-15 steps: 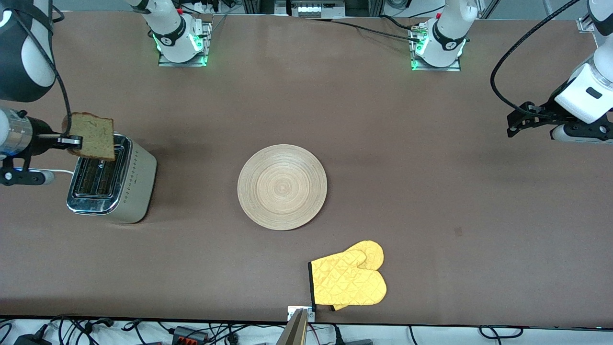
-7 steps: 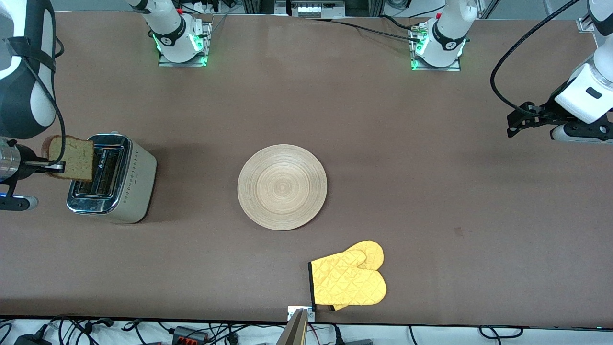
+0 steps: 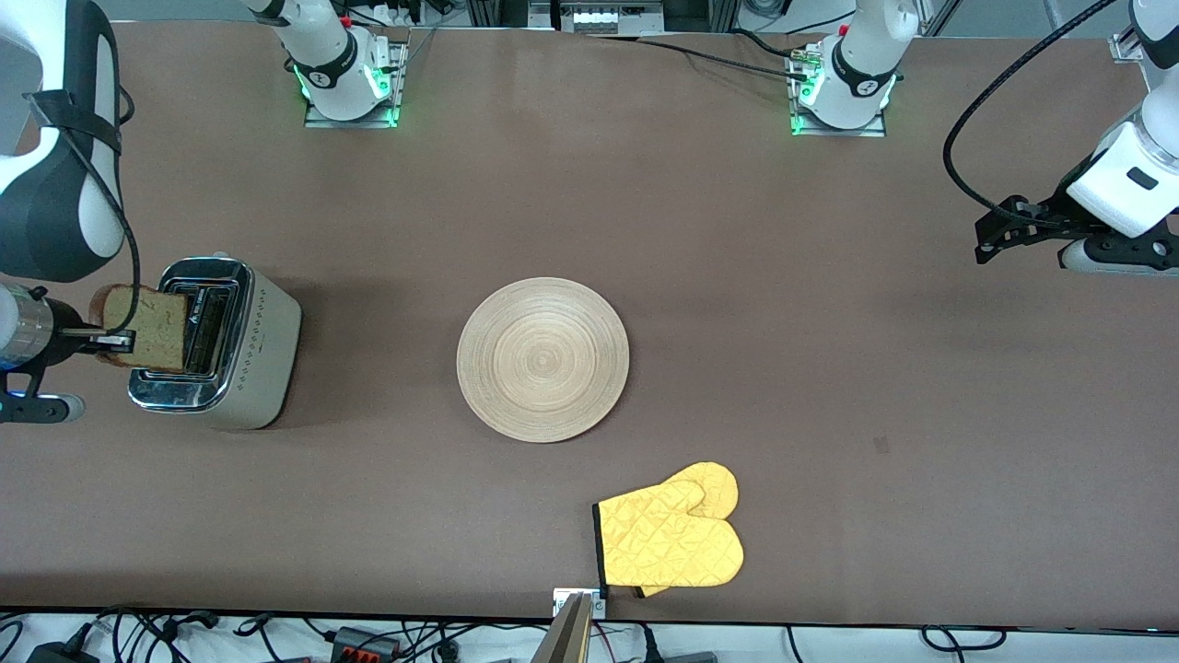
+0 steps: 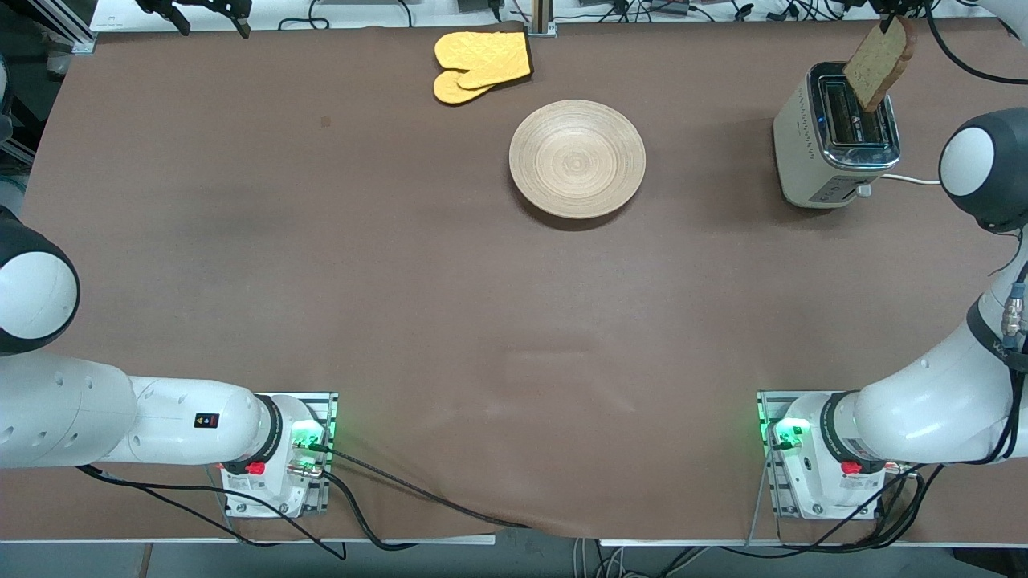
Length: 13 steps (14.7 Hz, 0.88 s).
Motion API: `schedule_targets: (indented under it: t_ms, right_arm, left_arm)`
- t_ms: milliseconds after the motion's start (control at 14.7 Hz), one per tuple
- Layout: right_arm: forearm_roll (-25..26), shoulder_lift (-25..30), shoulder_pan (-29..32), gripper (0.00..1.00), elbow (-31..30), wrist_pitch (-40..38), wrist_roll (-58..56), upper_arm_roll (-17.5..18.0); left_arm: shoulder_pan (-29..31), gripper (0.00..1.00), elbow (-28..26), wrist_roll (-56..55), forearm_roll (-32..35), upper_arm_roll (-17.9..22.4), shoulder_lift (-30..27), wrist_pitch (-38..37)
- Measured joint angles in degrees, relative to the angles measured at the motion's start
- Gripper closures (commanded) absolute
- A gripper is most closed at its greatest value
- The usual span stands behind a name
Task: Move plate and put bread in toaster
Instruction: 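Lower the bread into the toaster slot with the right gripper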
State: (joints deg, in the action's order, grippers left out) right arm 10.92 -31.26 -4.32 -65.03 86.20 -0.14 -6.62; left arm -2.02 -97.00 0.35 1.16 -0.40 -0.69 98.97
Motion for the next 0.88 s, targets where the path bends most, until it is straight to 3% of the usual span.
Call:
schedule_targets:
  t_ms: [883]
  right_arm:
    - [-1.44, -2.09, -0.41, 1.00, -1.94, 0.77, 2.61, 0.10]
  left_arm:
    - [-0.02, 0.00, 0.00, 0.00, 0.00, 0.00, 0.00, 0.00]
